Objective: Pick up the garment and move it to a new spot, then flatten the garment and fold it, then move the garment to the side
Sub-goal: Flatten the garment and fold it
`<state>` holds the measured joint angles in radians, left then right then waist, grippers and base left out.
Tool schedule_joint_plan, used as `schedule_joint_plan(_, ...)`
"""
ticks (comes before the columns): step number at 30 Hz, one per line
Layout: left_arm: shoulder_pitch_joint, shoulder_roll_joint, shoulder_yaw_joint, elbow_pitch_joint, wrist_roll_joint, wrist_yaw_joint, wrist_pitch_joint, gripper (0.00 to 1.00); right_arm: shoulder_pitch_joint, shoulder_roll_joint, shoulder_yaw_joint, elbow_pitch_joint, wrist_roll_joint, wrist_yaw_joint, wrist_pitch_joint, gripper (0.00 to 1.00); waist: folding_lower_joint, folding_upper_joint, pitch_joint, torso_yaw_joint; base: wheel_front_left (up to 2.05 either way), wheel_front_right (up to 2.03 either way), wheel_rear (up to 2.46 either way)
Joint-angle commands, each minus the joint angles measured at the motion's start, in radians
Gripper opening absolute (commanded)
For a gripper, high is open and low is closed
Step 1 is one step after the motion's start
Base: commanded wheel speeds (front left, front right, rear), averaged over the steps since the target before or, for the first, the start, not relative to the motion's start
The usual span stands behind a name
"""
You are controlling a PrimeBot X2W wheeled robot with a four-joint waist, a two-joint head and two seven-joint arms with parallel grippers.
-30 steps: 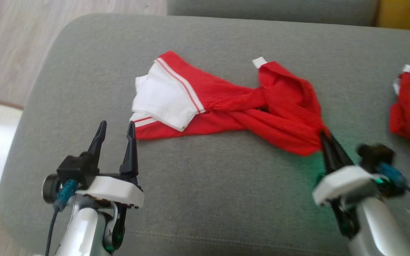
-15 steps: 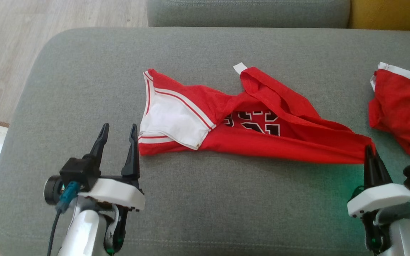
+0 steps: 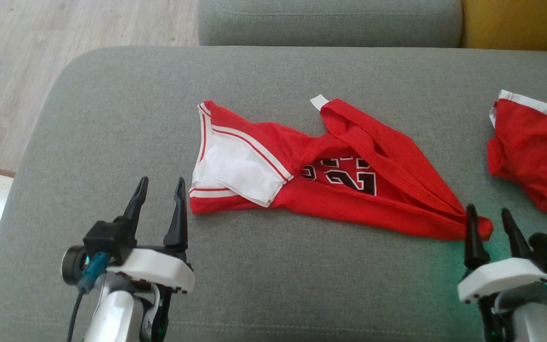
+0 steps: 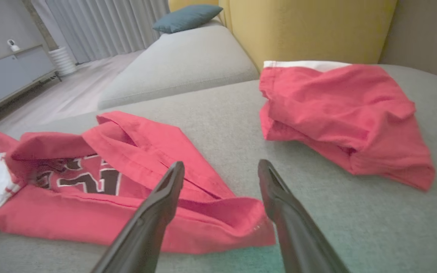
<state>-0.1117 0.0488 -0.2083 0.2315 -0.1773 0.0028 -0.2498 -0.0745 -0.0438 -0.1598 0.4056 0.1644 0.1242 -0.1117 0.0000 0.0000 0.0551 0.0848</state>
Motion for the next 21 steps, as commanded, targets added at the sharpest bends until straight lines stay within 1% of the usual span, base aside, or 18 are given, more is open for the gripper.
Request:
schedule_joint_plan(1, -0.025, 0.003, 0.036, -0.033, 0.009, -0.002, -0.012, 1.00, -0.032, -0.006, 0.042, -0.046, -0.002, 0.007, -0.023, 1.00, 0.0000, 0.0000, 0.000, -0.001, 0.00, 0.00, 0.00)
schedule_joint_plan(6, -0.028, 0.002, 0.035, -0.039, 0.010, -0.002, -0.012, 1.00, -0.030, -0.006, 0.125, -0.110, 0.016, 0.007, -0.064, 1.00, 0.0000, 0.0000, 0.001, 0.002, 0.00, 0.00, 0.00)
schedule_joint_plan(7, -0.030, 0.002, 0.033, -0.042, 0.010, -0.001, -0.012, 1.00, -0.029, -0.006, 0.161, -0.137, 0.026, 0.007, -0.075, 1.00, 0.0000, 0.0000, 0.003, 0.005, 0.00, 0.00, 0.00)
schedule_joint_plan(12, -0.034, 0.002, 0.030, -0.049, 0.010, 0.000, -0.012, 1.00, -0.035, -0.006, 0.260, -0.192, 0.030, 0.007, -0.083, 1.00, 0.0000, 0.0000, 0.010, 0.024, 0.00, 0.00, 0.00)
schedule_joint_plan(14, -0.038, 0.002, 0.028, -0.053, 0.008, 0.001, -0.012, 1.00, -0.043, -0.006, 0.295, -0.205, 0.024, 0.007, -0.079, 1.00, 0.0000, 0.0000, 0.014, 0.037, 0.00, 0.00, 0.00)
schedule_joint_plan(15, -0.038, 0.002, 0.028, -0.053, 0.008, 0.001, -0.012, 1.00, -0.043, -0.006, 0.295, -0.205, 0.024, 0.007, -0.079, 1.00, 0.0000, 0.0000, 0.014, 0.037, 0.00, 0.00, 0.00)
schedule_joint_plan(21, -0.045, 0.002, 0.020, -0.057, -0.001, 0.004, -0.012, 1.00, -0.082, -0.006, 0.406, -0.201, -0.008, 0.007, -0.048, 1.00, 0.0000, 0.0000, 0.031, 0.084, 0.00, 0.00, 0.00)
